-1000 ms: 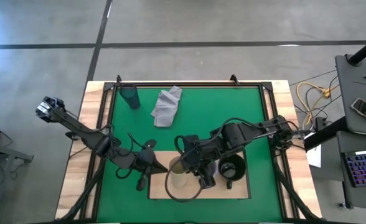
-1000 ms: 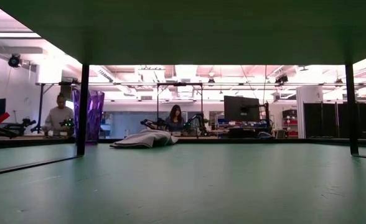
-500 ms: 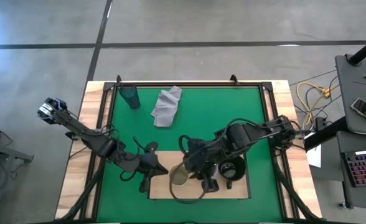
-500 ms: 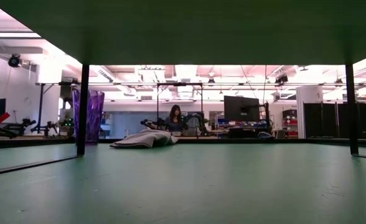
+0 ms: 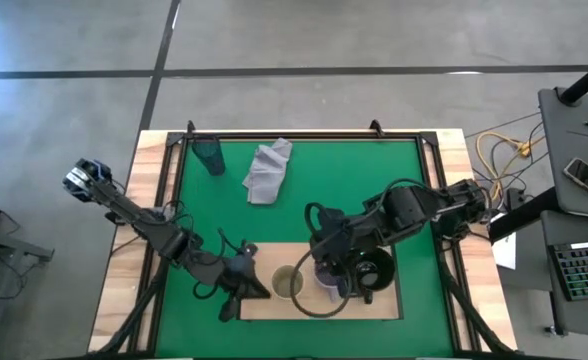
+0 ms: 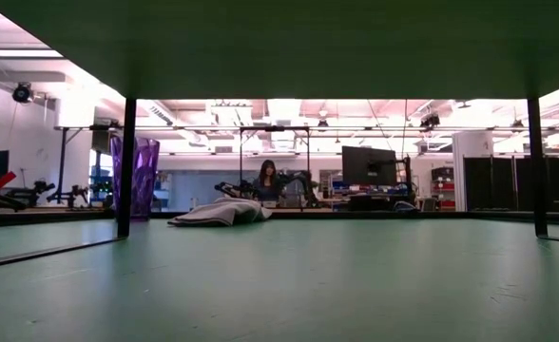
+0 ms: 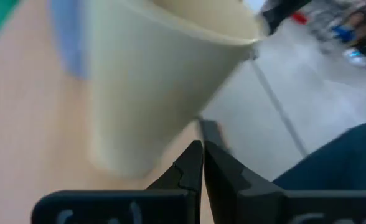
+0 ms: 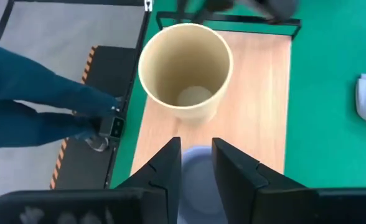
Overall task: Stack small to large cups/mugs on shelf
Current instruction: Put the white cup on the shelf
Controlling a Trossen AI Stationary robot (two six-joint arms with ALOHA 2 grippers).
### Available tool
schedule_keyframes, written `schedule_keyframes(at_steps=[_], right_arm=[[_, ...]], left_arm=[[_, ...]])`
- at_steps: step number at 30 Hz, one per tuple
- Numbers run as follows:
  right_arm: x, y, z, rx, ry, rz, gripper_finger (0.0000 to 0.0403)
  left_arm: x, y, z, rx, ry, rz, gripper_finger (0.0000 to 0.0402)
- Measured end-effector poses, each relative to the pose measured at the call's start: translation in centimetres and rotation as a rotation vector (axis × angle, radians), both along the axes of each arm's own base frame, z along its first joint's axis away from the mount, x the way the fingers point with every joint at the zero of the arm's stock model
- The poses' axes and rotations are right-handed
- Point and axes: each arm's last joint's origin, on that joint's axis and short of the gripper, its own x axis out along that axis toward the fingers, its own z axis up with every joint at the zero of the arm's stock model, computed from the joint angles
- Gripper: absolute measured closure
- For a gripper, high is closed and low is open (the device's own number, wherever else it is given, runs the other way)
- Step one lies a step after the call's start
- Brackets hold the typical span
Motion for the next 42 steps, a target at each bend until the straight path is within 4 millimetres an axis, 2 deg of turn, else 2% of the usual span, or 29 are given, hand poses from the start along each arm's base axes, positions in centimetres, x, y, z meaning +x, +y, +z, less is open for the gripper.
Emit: schedule_keyframes(at_steps=[10,17,27,34,42], right_arm=[[0.2,-1.2,0.2,-0.007,-0.006,-0.034,0.0324],[0.3,-1.3,0.1,-0.007,-0.004,-0.036,0.0322],[0.2,-1.3,0.1,-0.004,0.007,-0.042,0.0326],[0.0,-1.6,-0.5,-0.046,0.075,-0.056,0.0325],[1.8,-1.3,-2.7,-0.096,0.120,-0.029,0.0333]], left_arm=[[2.6,-1.9,-2.4,-0.044,-0.028,-0.005,0.0401],[3.4,-1.5,-3.1,-0.026,-0.038,0.055,0.0401],[3.9,-0.5,-3.1,0.002,-0.045,0.099,0.0402],[3.6,-0.2,-3.1,0.017,-0.020,0.107,0.0402],[2.4,0.7,-1.5,0.040,-0.041,0.176,0.0402]])
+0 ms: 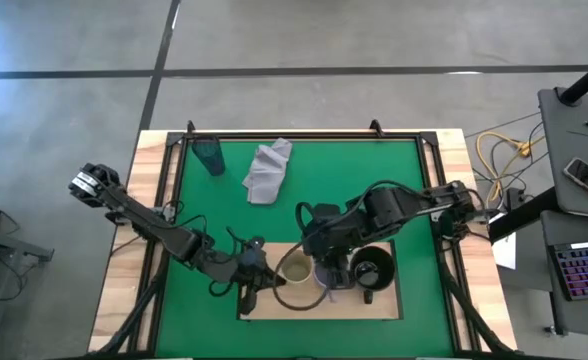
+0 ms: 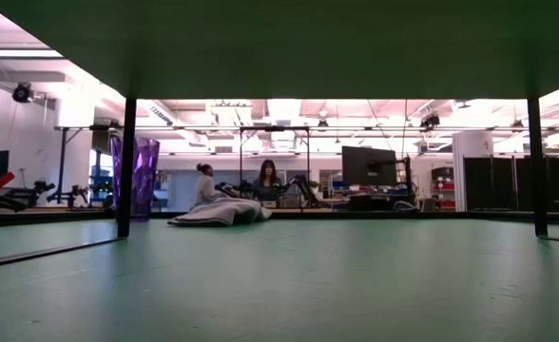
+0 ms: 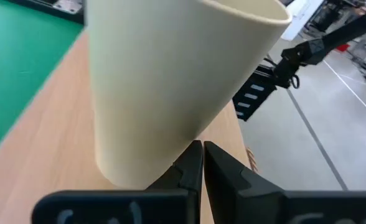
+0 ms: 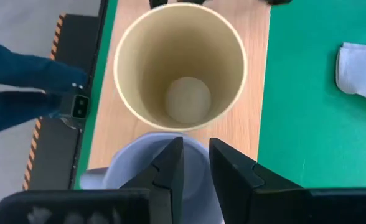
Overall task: Stack small to large cups/mugs on shelf
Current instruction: Put the white cup on the shelf, then put the blue cup on the shelf
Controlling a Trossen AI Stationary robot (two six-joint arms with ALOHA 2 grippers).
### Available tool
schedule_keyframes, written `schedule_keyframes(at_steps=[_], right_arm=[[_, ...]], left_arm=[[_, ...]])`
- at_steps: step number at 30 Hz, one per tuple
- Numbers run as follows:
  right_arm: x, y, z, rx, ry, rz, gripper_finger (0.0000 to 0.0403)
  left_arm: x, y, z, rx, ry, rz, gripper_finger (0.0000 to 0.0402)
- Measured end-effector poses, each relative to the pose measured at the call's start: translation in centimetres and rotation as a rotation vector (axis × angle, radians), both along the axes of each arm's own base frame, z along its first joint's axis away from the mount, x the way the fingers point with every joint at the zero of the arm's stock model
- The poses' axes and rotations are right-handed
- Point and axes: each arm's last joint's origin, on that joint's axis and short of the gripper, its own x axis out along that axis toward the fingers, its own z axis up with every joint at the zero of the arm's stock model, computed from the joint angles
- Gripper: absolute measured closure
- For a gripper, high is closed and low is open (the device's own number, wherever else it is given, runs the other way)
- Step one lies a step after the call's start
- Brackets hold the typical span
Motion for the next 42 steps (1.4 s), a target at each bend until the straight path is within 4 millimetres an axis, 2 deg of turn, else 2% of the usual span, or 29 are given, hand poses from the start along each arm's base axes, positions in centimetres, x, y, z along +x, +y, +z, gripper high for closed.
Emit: schedule_keyframes(at_steps=[6,9,12,16,23,26,31,34,37,42], right_arm=[[0.5,-0.3,-0.5,-0.008,0.015,0.012,0.0334],[0.1,-0.7,-0.2,-0.015,0.020,0.013,0.0335],[-0.5,-1.8,0.5,-0.056,0.011,-0.038,0.0335],[-1.4,-3.3,1.7,-0.085,-0.030,-0.107,0.0334],[-2.1,-5.4,3.0,-0.053,-0.064,-0.198,0.0320],[-1.9,-6.3,3.0,-0.070,-0.070,-0.236,0.0316],[-1.5,-8.3,3.1,-0.082,-0.086,-0.292,0.0321],[-1.2,-9.6,3.2,-0.071,-0.101,-0.347,0.0325],[-1.1,-10.7,3.2,-0.069,-0.108,-0.380,0.0325],[-0.9,-12.4,3.3,-0.068,-0.124,-0.431,0.0319]], left_arm=[[-0.5,0.3,-0.2,0.022,0.046,0.004,0.0402],[-0.9,0.5,-0.3,0.021,0.086,0.013,0.0402],[-1.8,1.1,0.6,0.030,0.087,0.034,0.0402],[-4.4,2.9,3.0,0.069,0.082,0.112,0.0402],[-11.3,8.7,8.0,0.174,-0.038,0.456,0.0402],[-13.8,11.4,9.7,0.292,-0.038,0.548,0.0402],[-17.0,14.2,14.6,0.563,-0.167,0.614,0.0402],[-17.9,14.9,16.8,0.644,-0.213,0.654,0.0402],[-18.0,15.4,17.7,0.679,-0.185,0.740,0.0402],[-18.2,16.0,17.2,0.648,-0.098,0.675,0.0402]])
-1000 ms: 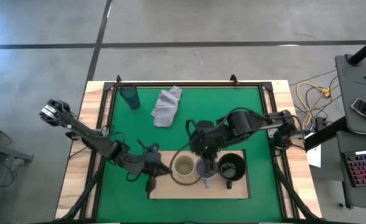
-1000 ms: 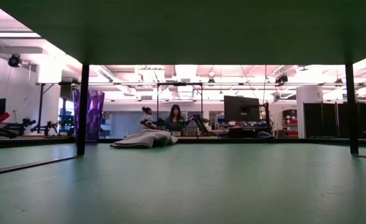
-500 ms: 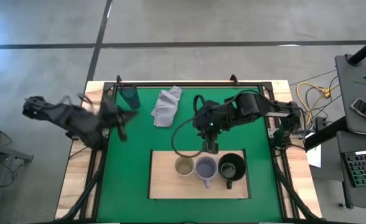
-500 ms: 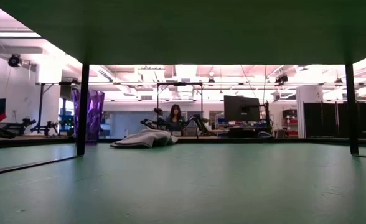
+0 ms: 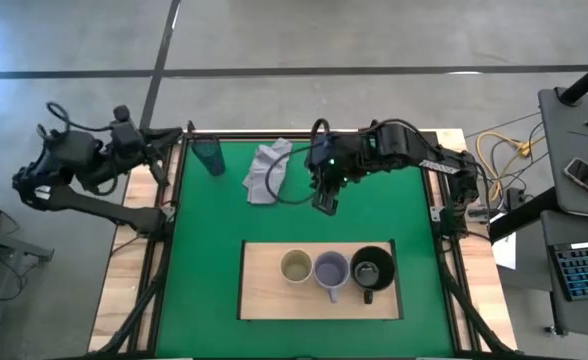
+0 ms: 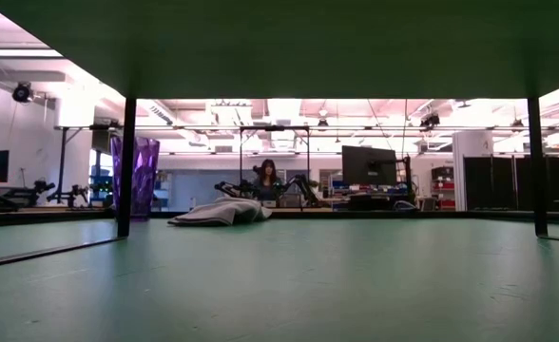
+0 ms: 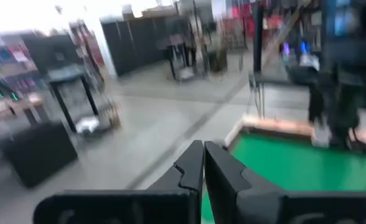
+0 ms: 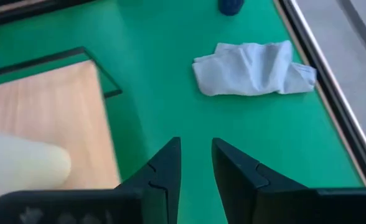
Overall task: Stack small to large cups/mugs on shelf
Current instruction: Put the blue cup on the shelf
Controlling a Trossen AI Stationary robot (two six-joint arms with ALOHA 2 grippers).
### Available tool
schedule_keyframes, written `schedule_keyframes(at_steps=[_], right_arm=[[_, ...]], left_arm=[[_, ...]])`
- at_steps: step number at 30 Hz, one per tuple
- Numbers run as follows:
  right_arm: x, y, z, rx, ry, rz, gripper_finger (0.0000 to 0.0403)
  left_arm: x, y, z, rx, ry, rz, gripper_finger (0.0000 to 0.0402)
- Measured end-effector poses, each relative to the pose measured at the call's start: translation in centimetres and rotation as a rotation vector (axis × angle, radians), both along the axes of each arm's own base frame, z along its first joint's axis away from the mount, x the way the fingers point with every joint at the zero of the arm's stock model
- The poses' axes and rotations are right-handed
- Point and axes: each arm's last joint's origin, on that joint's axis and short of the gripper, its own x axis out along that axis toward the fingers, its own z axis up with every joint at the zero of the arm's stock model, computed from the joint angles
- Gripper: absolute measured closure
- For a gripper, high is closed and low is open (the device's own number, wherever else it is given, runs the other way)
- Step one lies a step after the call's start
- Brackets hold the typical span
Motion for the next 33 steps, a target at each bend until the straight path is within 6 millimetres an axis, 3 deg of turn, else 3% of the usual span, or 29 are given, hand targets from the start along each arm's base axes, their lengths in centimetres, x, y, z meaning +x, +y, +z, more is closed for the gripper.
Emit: schedule_keyframes(at_steps=[6,13,16,19,22,27,33], right_arm=[[0.0,-1.7,0.0,-0.003,-0.005,-0.043,0.0317],[0.0,-2.3,0.0,-0.005,-0.008,-0.059,0.0323],[0.0,-2.2,0.0,-0.004,-0.009,-0.057,0.0321],[0.0,-2.1,0.0,-0.004,-0.012,-0.055,0.0318],[0.0,-2.1,0.1,-0.002,-0.013,-0.056,0.0316],[0.1,-1.7,0.1,0.002,-0.014,-0.051,0.0321],[0.2,-1.5,0.1,0.005,-0.025,-0.052,0.0321]], left_arm=[[1.1,0.1,-4.0,-0.289,0.260,-0.182,0.0402],[3.9,-0.1,-6.2,-0.442,0.249,-0.523,0.0402],[5.2,1.3,-7.9,-0.474,0.316,-0.448,0.0402],[5.4,4.5,-8.6,-0.453,0.360,-0.277,0.0402],[3.8,9.1,-7.6,-0.488,0.343,-0.002,0.0402],[-1.8,14.1,-3.2,-0.574,0.384,0.316,0.0402],[-0.9,17.5,-1.1,-0.678,0.504,0.332,0.0402]])
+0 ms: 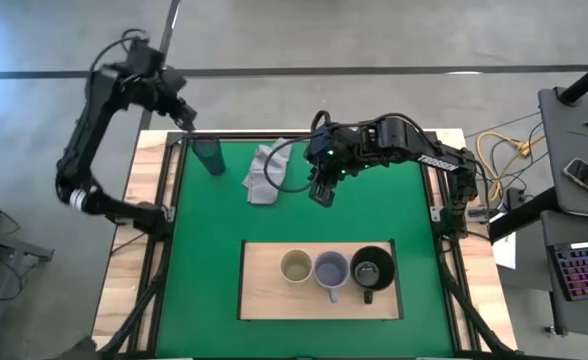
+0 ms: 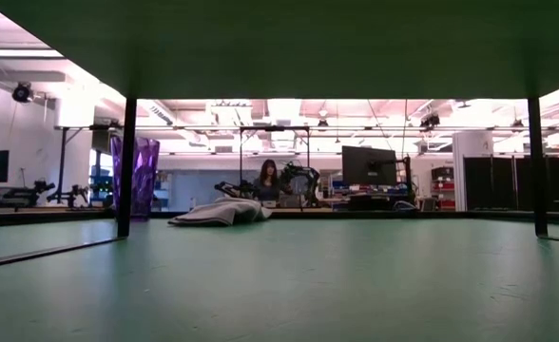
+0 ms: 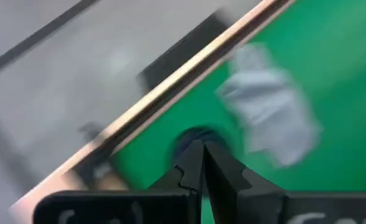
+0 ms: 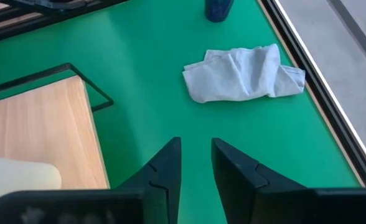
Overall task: Stack small to large cups/mugs on shelf
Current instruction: Put the blue cup on the shelf
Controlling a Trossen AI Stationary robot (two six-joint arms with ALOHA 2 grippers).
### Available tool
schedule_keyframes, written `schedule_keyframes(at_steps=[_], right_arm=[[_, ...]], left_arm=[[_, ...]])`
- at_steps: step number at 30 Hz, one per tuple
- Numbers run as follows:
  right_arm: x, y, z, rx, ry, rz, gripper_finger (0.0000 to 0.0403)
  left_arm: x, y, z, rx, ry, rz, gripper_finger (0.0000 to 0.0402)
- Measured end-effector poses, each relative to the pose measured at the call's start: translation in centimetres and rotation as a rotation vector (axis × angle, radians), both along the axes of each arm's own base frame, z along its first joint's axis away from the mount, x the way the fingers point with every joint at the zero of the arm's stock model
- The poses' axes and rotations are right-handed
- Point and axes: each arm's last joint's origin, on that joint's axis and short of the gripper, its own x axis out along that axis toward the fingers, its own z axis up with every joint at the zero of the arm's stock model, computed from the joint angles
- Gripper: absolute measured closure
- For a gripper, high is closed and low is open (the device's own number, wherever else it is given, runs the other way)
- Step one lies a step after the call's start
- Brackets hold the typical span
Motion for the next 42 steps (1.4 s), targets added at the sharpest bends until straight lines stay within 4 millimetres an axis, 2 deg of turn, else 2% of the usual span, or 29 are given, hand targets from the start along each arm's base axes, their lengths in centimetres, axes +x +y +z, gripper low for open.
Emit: schedule_keyframes(at_steps=[4,6,10,14,19,27,32,34,42], right_arm=[[0.0,-0.1,0.0,-0.001,-0.006,-0.028,0.0318],[0.0,0.1,0.0,0.005,-0.008,-0.033,0.0319],[0.1,0.8,0.0,0.010,-0.009,-0.020,0.0323],[0.1,1.4,0.0,0.010,-0.011,-0.005,0.0322],[0.1,1.5,0.1,0.005,-0.017,-0.002,0.0316],[0.2,1.5,0.1,-0.003,-0.027,0.001,0.0317],[0.2,1.5,0.1,-0.005,-0.027,0.004,0.0321],[0.2,1.5,0.1,-0.005,-0.027,0.004,0.0319],[0.2,1.5,0.1,-0.003,-0.026,0.003,0.0315]], left_arm=[[1.1,2.9,-1.5,-0.077,0.262,0.168,0.0402],[1.7,3.9,-2.6,-0.144,0.321,0.189,0.0402],[2.4,4.5,-4.0,-0.248,0.257,0.139,0.0402],[3.1,5.5,-5.0,-0.216,0.236,0.161,0.0402],[3.5,4.7,-5.4,-0.210,0.207,0.152,0.0385],[4.6,3.4,-7.4,-0.256,0.252,0.113,0.0285],[4.4,2.8,-7.1,-0.190,0.279,0.142,0.0238],[4.4,2.9,-7.3,-0.189,0.276,0.144,0.0230],[4.8,3.3,-10.4,-0.308,0.309,0.109,0.0228]])
